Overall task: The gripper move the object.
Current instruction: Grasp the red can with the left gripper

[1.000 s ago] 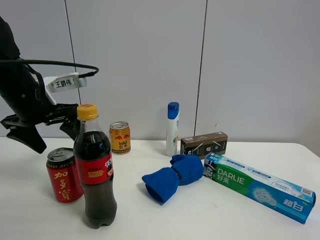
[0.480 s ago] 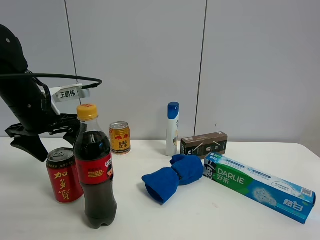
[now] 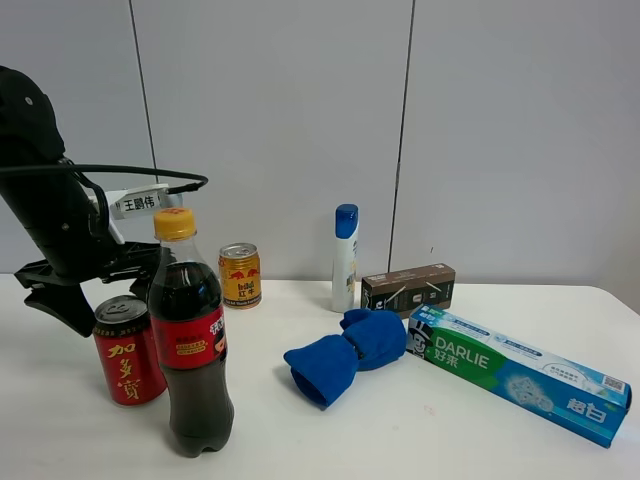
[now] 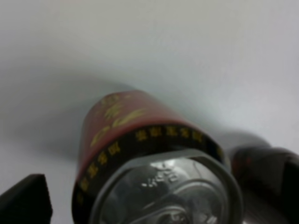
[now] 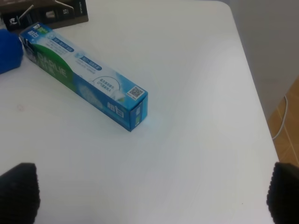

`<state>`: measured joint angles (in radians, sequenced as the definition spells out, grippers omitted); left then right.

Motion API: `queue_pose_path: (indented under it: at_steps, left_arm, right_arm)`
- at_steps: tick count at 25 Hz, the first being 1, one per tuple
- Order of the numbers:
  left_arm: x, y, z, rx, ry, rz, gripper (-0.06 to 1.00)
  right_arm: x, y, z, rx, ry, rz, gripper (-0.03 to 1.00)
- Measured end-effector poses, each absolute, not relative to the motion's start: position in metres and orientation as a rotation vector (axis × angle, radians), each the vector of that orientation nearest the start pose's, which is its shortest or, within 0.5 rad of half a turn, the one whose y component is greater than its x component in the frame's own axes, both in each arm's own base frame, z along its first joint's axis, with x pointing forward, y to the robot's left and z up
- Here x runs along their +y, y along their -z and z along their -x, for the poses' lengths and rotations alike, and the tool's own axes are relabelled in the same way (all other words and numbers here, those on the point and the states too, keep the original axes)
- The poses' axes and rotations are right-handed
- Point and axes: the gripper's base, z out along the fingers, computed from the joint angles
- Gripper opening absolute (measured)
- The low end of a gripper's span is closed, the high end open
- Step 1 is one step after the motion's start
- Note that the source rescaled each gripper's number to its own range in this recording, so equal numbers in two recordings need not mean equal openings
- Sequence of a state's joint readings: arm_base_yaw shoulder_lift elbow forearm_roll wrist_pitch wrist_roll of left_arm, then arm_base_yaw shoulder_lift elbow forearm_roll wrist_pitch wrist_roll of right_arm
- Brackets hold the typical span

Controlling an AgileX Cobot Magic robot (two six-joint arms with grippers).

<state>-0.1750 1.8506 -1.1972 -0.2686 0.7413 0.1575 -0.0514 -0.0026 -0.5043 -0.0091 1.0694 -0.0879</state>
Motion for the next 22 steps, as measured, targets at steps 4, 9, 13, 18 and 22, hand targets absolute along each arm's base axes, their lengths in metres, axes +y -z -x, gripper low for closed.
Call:
queue_pose_path:
  at_steps: [4,9,13,18,22]
  left_arm:
    - [-0.08,-0.175,-0.356,2.875,0.3,-0.224,1.0]
    - [-0.08,-0.167,-0.358,2.89,0.296,-0.222,1.0]
    - [-0.08,-0.165,-0.36,2.876,0.291,-0.217,1.0]
    - [-0.08,-0.163,-0.361,2.871,0.289,-0.214,1.0]
    - [-0.08,-0.16,-0.362,2.878,0.288,-0.213,1.0]
  right_arm:
    - [0.0,-0.278,0.006,2.047,0.098,0.037,1.0]
    - [0.0,-0.278,0.006,2.047,0.098,0.037,1.0]
    - [0.0,-0.278,0.006,2.047,0.098,0.037,1.0]
    - [0.0,-0.278,0.006,2.047,0.098,0.037,1.0]
    - [0.0,-0.278,0.006,2.047,0.098,0.037,1.0]
